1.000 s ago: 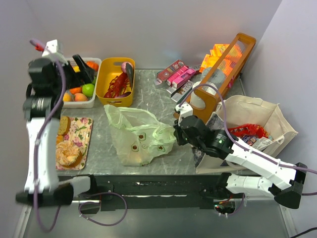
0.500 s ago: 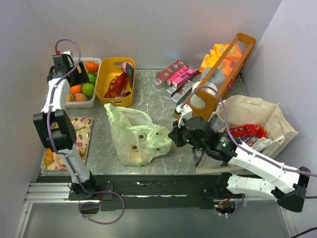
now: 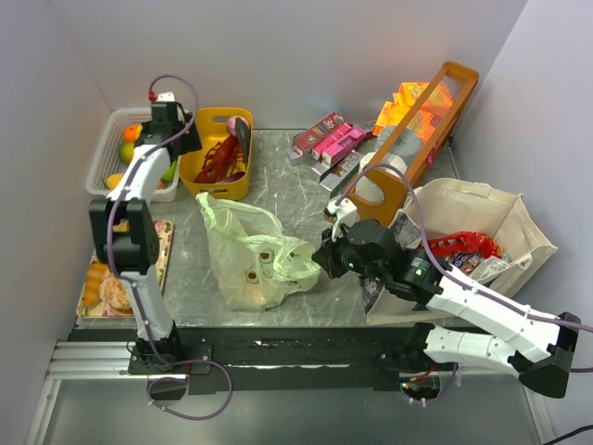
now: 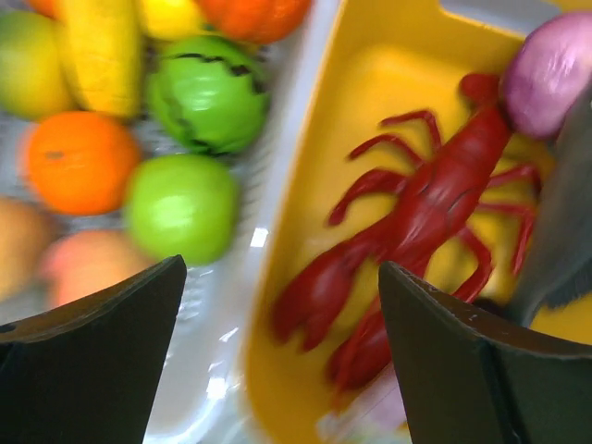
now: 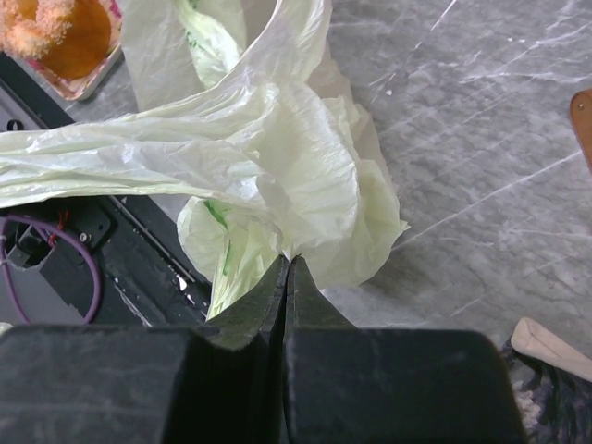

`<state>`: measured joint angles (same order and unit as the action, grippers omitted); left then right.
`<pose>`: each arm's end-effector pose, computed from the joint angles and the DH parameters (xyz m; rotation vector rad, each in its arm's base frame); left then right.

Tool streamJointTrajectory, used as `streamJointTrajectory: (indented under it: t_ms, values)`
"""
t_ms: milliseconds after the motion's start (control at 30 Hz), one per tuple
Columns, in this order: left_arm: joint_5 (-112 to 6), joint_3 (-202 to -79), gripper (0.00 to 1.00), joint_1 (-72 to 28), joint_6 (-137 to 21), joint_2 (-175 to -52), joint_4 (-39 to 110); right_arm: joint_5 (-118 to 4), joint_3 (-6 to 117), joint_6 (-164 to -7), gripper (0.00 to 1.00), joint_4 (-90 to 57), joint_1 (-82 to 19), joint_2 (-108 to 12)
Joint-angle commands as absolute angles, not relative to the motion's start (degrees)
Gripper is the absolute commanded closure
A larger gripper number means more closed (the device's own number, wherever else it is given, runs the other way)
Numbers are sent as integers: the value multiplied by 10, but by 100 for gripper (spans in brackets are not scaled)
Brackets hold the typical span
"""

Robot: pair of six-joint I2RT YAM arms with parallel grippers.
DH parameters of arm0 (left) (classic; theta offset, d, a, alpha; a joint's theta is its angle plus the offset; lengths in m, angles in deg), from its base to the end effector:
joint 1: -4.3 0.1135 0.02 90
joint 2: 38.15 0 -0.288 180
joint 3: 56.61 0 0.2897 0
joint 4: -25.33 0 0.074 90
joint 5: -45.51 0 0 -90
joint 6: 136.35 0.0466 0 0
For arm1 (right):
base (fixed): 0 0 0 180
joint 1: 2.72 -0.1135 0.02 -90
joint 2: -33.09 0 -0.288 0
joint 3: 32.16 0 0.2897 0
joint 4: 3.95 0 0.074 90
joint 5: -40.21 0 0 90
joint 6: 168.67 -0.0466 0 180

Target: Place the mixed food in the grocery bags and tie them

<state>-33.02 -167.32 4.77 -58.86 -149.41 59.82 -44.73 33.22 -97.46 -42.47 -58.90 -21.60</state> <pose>0.5120 0.0135 0.3104 -0.3574 2.1404 0.0982 0.1396 0.2010 0.3460 -0.6297 2.0381 0.7076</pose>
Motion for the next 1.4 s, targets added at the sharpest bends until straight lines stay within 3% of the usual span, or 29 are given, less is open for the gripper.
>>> streamJointTrajectory:
  t_ms: [0, 467, 533, 867, 1100, 1367]
  values:
    - [-267, -1737, 9, 47, -690, -1561, 569, -459, 328, -979, 100, -404, -586, -204]
    - [-199, -1718, 7, 93, -845, -1614, 451, -415, 328, -978, 100, -441, -585, -186]
    - [-182, -1744, 7, 94, -863, -1629, 494, -413, 328, -977, 100, -440, -585, -186]
    - [-206, -1587, 7, 87, -874, -1529, 319, -414, 332, -970, 100, -444, -585, -198]
    - [-157, -1624, 3, 83, -899, -1545, 391, -412, 326, -973, 100, -449, -585, -192]
    - [-190, -1691, 4, 96, -903, -1600, 475, -412, 319, -976, 100, -448, -585, -177]
